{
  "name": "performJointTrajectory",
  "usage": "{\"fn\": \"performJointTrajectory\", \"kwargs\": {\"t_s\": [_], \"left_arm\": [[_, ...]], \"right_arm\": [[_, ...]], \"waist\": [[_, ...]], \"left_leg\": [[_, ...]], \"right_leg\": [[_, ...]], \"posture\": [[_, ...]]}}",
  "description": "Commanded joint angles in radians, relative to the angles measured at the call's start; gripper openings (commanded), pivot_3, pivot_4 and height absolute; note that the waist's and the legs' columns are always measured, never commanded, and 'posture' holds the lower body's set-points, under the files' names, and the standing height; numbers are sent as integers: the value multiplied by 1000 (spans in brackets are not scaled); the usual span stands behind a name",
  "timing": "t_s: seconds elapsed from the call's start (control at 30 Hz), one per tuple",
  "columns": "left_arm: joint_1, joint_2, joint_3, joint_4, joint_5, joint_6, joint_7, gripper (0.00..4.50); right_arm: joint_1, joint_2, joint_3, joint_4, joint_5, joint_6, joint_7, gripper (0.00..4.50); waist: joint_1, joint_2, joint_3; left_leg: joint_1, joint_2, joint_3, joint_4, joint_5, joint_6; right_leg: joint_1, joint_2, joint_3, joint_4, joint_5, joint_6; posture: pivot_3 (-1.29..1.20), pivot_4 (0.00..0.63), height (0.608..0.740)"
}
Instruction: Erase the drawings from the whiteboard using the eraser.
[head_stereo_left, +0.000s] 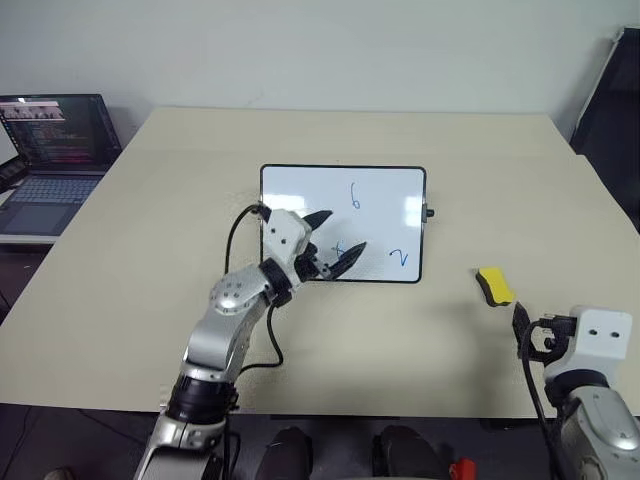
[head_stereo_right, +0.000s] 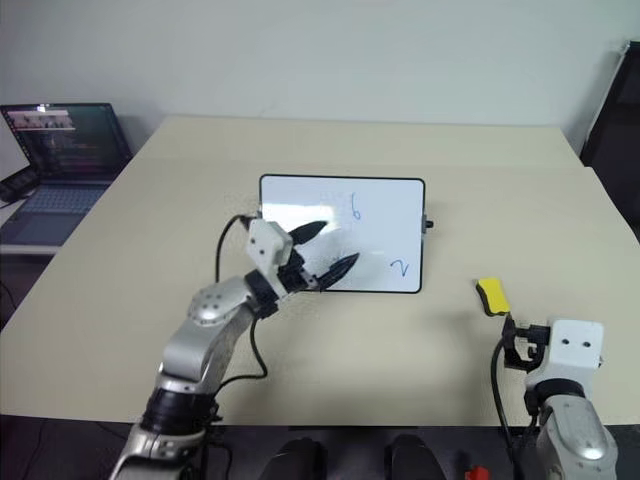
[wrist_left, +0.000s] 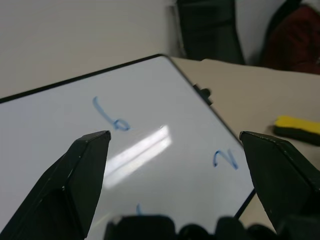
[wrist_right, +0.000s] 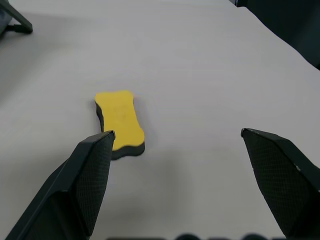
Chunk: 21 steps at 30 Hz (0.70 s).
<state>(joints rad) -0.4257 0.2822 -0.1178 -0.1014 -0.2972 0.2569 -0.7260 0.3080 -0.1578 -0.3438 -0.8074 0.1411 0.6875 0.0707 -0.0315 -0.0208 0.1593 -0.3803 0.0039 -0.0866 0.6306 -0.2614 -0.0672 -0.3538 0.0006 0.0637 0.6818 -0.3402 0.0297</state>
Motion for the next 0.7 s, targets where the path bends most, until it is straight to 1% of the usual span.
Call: {"fn": "performJointTrajectory", "kwargs": {"t_s": [0.03,0.17,0.33,0.5,0.7], "left_arm": [[-60,9,-35,75,-37,-30,-135,4500],[-139,10,-98,238,-2,-97,-289,4500],[-228,-23,-150,399,33,-172,-400,4500],[-294,-60,-210,558,134,-347,-447,4500],[-296,-78,-224,595,162,-386,-469,4500]], "right_arm": [[-34,-34,-36,-39,36,28,25,4429],[-74,-68,-49,-12,74,57,56,4429],[-114,-92,-58,32,125,101,87,4429],[-163,-148,-45,117,153,116,132,4429],[-207,-187,-42,216,152,80,147,4429]], "waist": [[-1,0,0],[-1,0,0],[0,0,0],[0,0,0],[-2,0,0]], "left_leg": [[0,0,0,0,0,0],[0,0,0,0,0,0],[-1,-7,-1,0,0,0],[-1,-8,-1,1,0,1],[-1,-8,-1,0,0,1]], "right_leg": [[0,0,0,0,0,0],[0,1,0,0,0,0],[0,0,0,0,0,0],[0,0,0,0,0,0],[-1,0,1,0,0,0]], "posture": [[0,150,740],[0,150,740],[0,150,740],[0,150,740],[0,150,740]]}}
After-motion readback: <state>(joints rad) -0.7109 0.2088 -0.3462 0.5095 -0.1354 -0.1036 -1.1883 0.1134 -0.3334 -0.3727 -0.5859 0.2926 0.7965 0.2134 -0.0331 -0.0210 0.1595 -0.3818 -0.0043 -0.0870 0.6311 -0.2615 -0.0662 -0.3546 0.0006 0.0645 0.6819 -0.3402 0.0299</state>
